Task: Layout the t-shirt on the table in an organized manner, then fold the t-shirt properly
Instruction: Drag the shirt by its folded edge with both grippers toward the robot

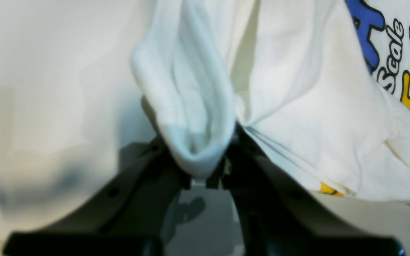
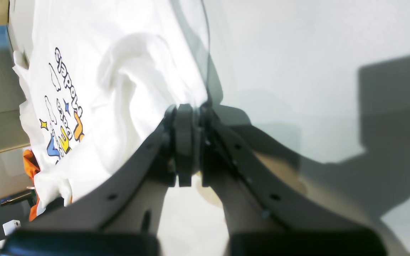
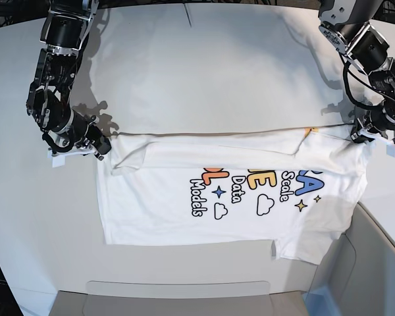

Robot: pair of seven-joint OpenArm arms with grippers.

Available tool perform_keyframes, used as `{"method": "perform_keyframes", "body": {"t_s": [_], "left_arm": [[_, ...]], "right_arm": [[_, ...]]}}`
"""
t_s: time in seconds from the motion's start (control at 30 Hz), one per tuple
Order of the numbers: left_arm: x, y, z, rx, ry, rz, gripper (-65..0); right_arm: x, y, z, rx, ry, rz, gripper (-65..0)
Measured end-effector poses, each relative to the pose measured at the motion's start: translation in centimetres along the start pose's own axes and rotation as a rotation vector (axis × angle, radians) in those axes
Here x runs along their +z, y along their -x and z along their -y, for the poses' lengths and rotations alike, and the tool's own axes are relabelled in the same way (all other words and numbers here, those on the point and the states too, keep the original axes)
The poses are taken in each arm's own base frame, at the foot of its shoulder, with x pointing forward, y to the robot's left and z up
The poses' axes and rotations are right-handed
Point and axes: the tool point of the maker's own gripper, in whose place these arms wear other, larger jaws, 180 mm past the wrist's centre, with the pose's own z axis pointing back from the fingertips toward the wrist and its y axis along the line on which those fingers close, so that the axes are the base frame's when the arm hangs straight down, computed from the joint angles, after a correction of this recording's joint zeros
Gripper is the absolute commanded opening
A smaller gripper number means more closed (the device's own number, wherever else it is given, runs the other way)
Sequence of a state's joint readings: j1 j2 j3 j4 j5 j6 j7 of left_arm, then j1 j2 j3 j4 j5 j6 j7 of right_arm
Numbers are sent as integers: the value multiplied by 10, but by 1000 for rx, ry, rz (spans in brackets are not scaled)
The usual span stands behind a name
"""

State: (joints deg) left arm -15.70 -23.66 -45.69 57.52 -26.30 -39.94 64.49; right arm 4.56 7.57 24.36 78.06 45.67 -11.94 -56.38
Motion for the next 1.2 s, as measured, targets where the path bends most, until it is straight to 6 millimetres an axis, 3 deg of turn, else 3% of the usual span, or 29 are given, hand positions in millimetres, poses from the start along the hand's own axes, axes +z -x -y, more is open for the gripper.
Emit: {"method": "perform_keyframes", "body": {"t_s": [0.33, 0.7, 0.97, 1.2], "left_arm": [[16, 28, -16, -29, -27, -40, -600], [54, 78, -49, -121, -142, -113, -600], [65, 100, -51, -141, -156, -122, -599], [66, 106, -51, -137, -154, -161, -595]], "right_arm": [[38, 32, 15, 76, 41, -24, -650], [70, 41, 51, -35, 41, -11, -650], [93, 47, 70, -87, 55, 12, -650], [117, 62, 65, -92, 47, 42, -650]]}}
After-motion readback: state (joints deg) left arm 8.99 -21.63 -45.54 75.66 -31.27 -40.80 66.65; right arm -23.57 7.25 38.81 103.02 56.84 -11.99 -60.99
